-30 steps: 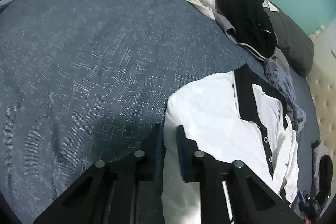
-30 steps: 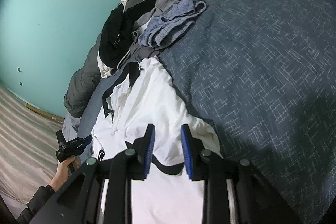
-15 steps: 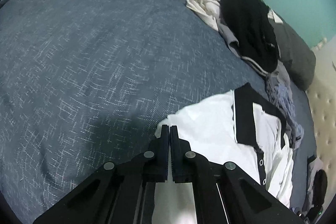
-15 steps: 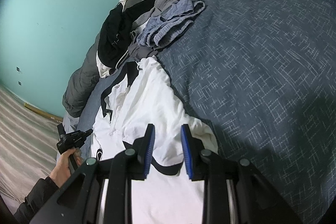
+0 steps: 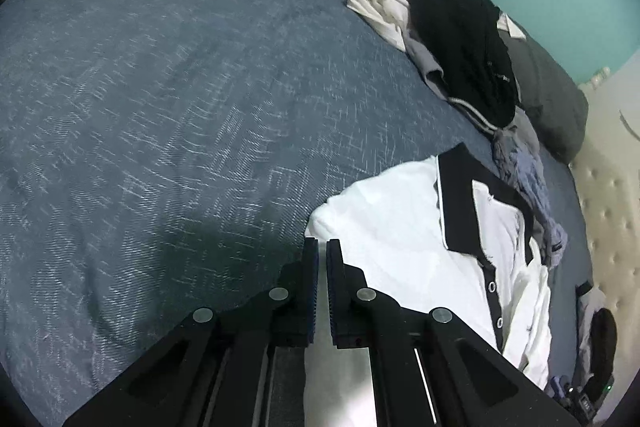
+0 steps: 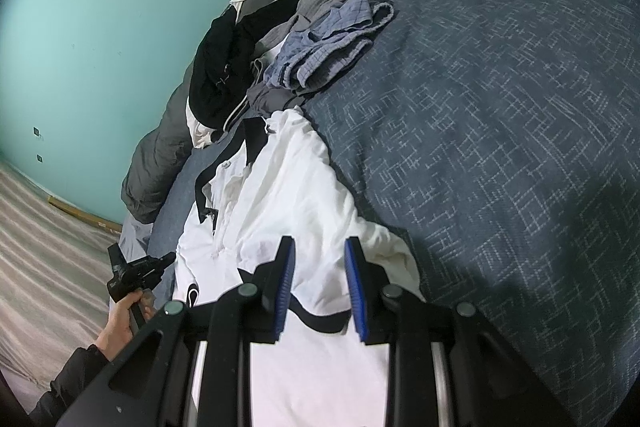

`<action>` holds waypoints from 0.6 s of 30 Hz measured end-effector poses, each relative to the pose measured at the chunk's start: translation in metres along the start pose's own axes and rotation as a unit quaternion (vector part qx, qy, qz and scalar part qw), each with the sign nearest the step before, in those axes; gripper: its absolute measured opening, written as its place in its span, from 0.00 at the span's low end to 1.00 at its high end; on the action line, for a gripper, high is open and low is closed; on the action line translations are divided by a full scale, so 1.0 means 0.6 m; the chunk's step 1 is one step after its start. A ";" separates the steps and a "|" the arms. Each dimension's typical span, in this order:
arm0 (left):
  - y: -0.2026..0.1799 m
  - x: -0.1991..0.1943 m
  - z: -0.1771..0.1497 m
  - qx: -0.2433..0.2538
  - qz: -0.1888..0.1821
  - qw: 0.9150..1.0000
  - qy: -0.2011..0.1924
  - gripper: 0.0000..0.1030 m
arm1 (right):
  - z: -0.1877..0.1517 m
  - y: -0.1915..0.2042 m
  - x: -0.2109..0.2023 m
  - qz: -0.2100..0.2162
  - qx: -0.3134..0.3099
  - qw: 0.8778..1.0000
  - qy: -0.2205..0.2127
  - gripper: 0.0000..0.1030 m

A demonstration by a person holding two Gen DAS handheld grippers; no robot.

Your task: Fold clothes

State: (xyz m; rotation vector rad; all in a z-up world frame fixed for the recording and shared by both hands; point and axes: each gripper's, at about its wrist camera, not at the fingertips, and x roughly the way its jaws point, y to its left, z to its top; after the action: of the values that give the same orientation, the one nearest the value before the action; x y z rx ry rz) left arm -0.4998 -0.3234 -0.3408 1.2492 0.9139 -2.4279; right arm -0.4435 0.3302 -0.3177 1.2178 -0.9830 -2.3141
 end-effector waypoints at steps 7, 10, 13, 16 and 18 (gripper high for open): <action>-0.009 0.022 0.017 -0.006 0.016 1.000 -0.014 0.00 | 0.002 -0.008 0.002 -0.006 0.003 1.000 -0.001 0.24; -0.016 0.028 0.025 -0.002 0.022 1.000 -0.018 0.00 | 0.003 -0.011 0.003 -0.009 0.004 1.000 -0.001 0.24; -0.017 0.015 0.026 -0.004 0.014 1.000 -0.027 0.00 | 0.002 -0.011 0.005 -0.009 0.003 1.000 0.000 0.24; -0.014 0.000 0.027 -0.009 0.006 0.999 -0.034 0.00 | 0.001 -0.010 0.005 -0.007 0.003 1.000 0.001 0.24; -0.010 -0.012 0.022 -0.010 -0.002 0.999 -0.034 0.00 | 0.001 -0.008 0.003 -0.005 0.002 1.000 0.000 0.24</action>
State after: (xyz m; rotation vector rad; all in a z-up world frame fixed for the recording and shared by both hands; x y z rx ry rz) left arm -0.5068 -0.3276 -0.3270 1.1512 0.9196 -2.4415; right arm -0.4450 0.3326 -0.3216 1.2266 -0.9854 -2.3211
